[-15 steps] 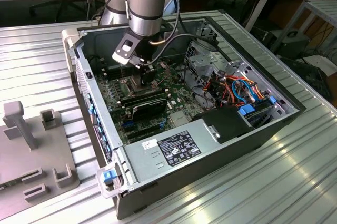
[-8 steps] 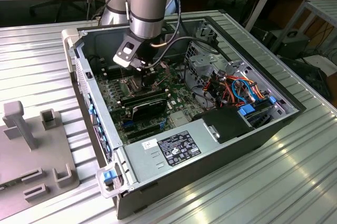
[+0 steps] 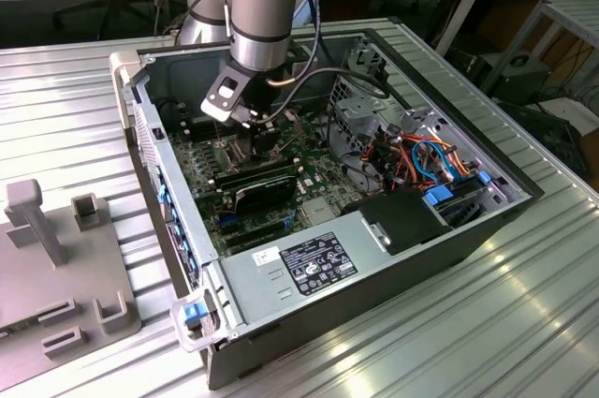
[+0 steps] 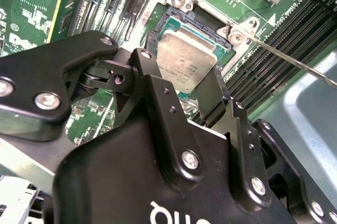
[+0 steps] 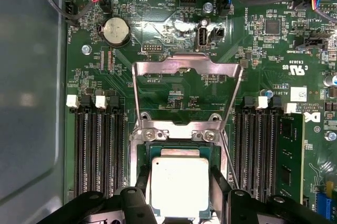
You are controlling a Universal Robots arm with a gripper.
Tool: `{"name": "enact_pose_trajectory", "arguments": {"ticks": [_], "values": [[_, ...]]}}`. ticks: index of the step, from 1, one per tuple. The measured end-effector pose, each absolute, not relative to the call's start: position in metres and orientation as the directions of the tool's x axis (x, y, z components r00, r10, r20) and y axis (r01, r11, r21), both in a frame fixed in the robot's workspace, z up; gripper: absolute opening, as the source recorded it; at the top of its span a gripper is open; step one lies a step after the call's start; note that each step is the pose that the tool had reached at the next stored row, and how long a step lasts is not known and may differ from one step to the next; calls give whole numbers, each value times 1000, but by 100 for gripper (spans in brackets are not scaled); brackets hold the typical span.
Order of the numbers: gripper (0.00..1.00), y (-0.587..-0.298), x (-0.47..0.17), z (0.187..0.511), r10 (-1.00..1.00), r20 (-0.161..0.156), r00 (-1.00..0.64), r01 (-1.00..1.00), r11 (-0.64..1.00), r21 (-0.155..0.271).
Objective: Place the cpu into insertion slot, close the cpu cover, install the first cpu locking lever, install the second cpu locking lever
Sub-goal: 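Place the cpu into insertion slot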
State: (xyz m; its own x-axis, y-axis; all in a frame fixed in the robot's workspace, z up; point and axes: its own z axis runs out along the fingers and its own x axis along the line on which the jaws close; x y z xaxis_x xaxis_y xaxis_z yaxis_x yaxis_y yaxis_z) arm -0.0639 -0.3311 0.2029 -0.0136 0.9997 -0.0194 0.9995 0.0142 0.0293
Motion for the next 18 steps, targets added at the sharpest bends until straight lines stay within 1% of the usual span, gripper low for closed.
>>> {"name": "enact_pose_trajectory", "arguments": {"ticks": [14, 16, 17, 18], "values": [[54, -331, -64, 201, 1000, -19, -14, 999, 14, 30], [55, -331, -64, 201, 1000, -19, -14, 999, 14, 29], [62, -331, -64, 201, 1000, -19, -14, 999, 14, 29], [62, -331, -64, 201, 1000, -19, -14, 999, 14, 29]]}}
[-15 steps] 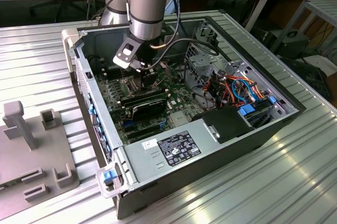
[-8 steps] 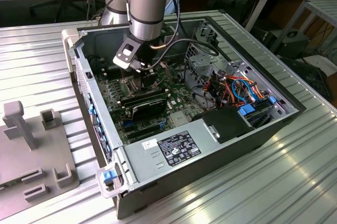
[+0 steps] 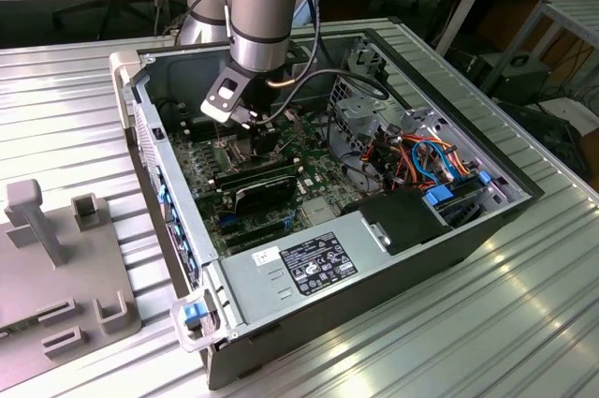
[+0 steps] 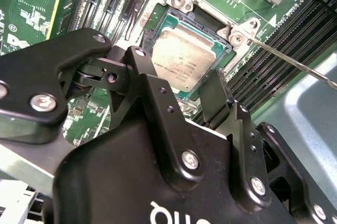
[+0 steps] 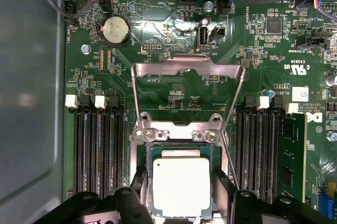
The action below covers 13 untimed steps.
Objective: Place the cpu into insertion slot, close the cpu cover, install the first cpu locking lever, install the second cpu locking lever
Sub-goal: 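Place the cpu into insertion slot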
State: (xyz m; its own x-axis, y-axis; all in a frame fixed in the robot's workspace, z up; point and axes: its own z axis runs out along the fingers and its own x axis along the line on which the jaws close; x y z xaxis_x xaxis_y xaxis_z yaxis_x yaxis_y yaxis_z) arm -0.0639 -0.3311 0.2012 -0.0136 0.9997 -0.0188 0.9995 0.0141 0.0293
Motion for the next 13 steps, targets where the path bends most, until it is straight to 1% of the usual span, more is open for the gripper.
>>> {"name": "enact_pose_trajectory", "arguments": {"ticks": [13], "values": [[62, -330, -63, 201, 1000, -18, 15, 999, -14, 29]]}}
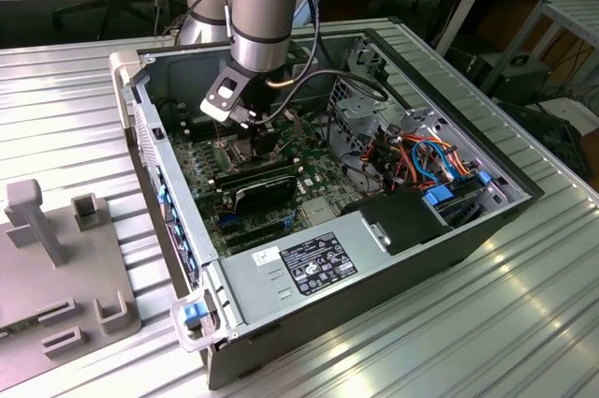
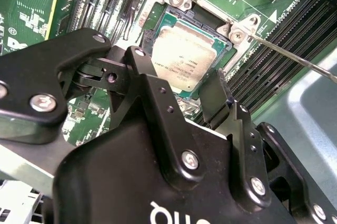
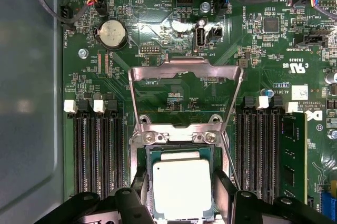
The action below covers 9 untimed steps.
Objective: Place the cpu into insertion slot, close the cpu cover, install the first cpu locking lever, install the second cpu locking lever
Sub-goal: 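Place the cpu into insertion slot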
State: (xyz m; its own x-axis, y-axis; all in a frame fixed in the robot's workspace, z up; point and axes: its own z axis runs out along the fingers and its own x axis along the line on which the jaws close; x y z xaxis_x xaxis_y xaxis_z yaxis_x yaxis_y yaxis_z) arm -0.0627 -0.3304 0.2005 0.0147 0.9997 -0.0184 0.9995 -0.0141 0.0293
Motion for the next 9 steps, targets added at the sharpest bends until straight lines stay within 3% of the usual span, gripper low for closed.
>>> {"name": "enact_pose_trajectory", "arguments": {"ticks": [5, 7, 9], "values": [[62, -330, -63, 201, 1000, -19, 17, 999, -17, 29], [54, -330, -63, 201, 1000, -19, 18, 999, -18, 29], [53, -330, -63, 201, 1000, -19, 19, 999, -18, 29]]}}
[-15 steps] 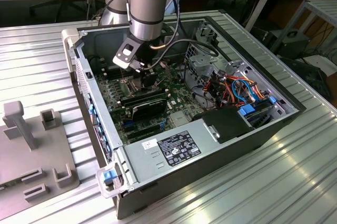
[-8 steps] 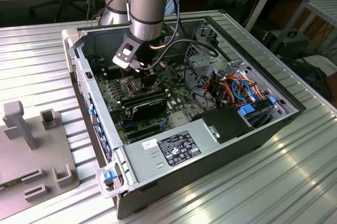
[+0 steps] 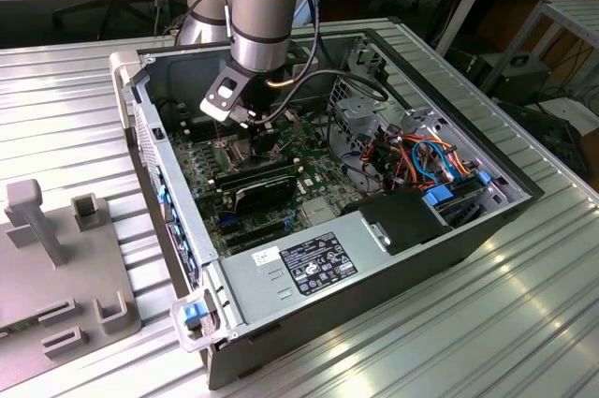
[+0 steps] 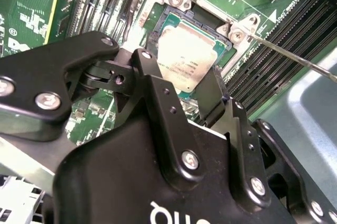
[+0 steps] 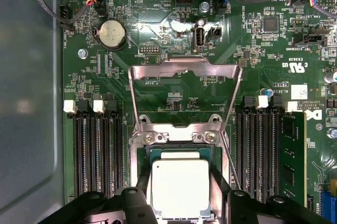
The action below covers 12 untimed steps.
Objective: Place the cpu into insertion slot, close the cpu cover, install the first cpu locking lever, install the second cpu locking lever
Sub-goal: 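Place the cpu into insertion slot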
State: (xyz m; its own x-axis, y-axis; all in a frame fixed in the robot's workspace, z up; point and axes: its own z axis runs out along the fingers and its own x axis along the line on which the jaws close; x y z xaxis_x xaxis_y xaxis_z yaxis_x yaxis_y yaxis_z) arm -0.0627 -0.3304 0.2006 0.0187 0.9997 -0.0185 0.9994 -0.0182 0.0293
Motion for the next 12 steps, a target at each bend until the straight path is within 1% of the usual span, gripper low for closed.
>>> {"name": "enact_pose_trajectory", "arguments": {"ticks": [12], "values": [[53, -330, -61, 201, 999, -18, 27, 999, -26, 29]]}}
